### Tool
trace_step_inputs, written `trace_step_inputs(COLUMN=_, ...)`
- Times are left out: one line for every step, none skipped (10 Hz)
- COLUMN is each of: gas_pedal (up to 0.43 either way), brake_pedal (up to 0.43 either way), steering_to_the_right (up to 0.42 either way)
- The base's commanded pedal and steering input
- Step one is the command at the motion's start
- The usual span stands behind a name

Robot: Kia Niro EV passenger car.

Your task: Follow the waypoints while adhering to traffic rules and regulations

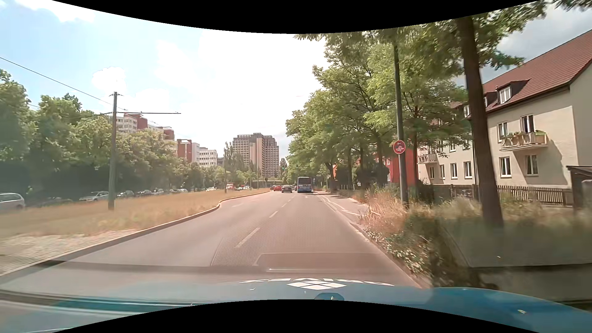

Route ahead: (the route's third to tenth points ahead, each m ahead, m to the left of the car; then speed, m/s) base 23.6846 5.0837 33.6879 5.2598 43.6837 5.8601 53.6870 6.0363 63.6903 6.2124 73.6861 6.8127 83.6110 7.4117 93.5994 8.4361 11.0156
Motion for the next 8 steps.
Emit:
trace_step_inputs(gas_pedal=0.209, brake_pedal=0.0, steering_to_the_right=-0.004)
trace_step_inputs(gas_pedal=0.209, brake_pedal=0.0, steering_to_the_right=-0.003)
trace_step_inputs(gas_pedal=0.209, brake_pedal=0.0, steering_to_the_right=-0.003)
trace_step_inputs(gas_pedal=0.209, brake_pedal=0.0, steering_to_the_right=-0.003)
trace_step_inputs(gas_pedal=0.209, brake_pedal=0.0, steering_to_the_right=-0.002)
trace_step_inputs(gas_pedal=0.209, brake_pedal=0.0, steering_to_the_right=-0.002)
trace_step_inputs(gas_pedal=0.197, brake_pedal=0.0, steering_to_the_right=-0.002)
trace_step_inputs(gas_pedal=0.189, brake_pedal=0.0, steering_to_the_right=-0.002)
